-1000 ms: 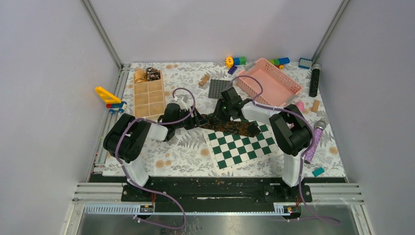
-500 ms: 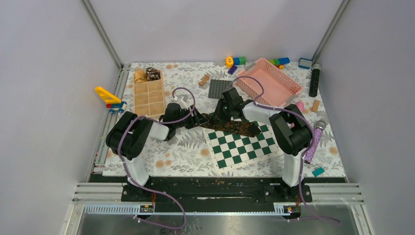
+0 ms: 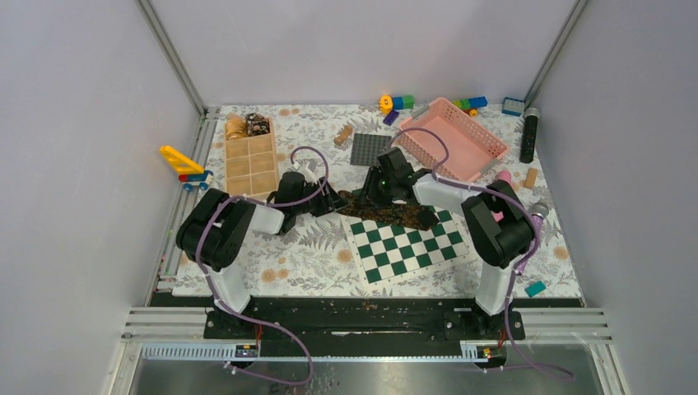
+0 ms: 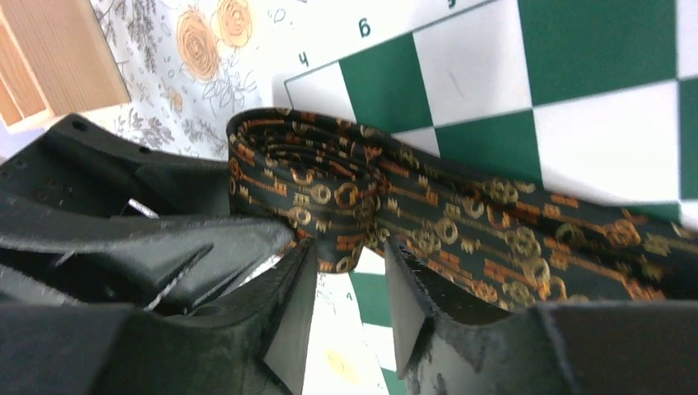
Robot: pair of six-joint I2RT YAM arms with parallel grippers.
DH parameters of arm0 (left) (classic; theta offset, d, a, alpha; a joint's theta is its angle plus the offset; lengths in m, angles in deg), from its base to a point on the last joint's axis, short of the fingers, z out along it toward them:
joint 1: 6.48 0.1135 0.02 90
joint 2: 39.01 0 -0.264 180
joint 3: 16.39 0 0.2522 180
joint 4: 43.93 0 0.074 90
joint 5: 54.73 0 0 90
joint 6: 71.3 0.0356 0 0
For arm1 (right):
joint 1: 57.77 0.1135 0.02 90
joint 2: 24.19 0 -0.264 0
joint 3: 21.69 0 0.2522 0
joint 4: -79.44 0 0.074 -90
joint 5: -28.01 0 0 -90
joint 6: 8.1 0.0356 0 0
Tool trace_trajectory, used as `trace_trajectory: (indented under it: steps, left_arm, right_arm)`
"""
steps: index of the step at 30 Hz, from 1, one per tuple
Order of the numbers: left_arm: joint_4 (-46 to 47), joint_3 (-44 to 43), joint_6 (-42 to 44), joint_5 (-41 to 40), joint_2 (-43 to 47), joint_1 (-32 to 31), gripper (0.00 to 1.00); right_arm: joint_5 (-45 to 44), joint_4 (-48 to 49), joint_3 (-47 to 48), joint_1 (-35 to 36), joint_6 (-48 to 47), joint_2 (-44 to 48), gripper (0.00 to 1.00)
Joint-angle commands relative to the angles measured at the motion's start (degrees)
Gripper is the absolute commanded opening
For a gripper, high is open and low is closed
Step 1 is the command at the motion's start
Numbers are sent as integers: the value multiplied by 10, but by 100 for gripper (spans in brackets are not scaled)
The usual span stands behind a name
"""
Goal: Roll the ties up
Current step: Roll the tie at the center of the board.
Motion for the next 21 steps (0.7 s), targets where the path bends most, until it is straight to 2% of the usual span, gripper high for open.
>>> trace_trajectory:
  steps: [1, 5, 10, 21]
  left_arm:
    - [-79, -24, 38, -40, 42, -5, 46]
    - [-149, -42, 68, -70, 72, -5, 45]
    - [-215, -71, 96, -102, 95, -8, 44]
    - [-394, -169, 176, -239, 99, -64, 41]
  right_arm:
    - [-18, -26, -12, -9, -23, 97, 47]
    - [-49, -55, -33, -21, -45, 177, 52]
    - [-86, -87, -62, -35, -74, 262, 54]
    - [-116, -115, -128, -70, -91, 372, 56]
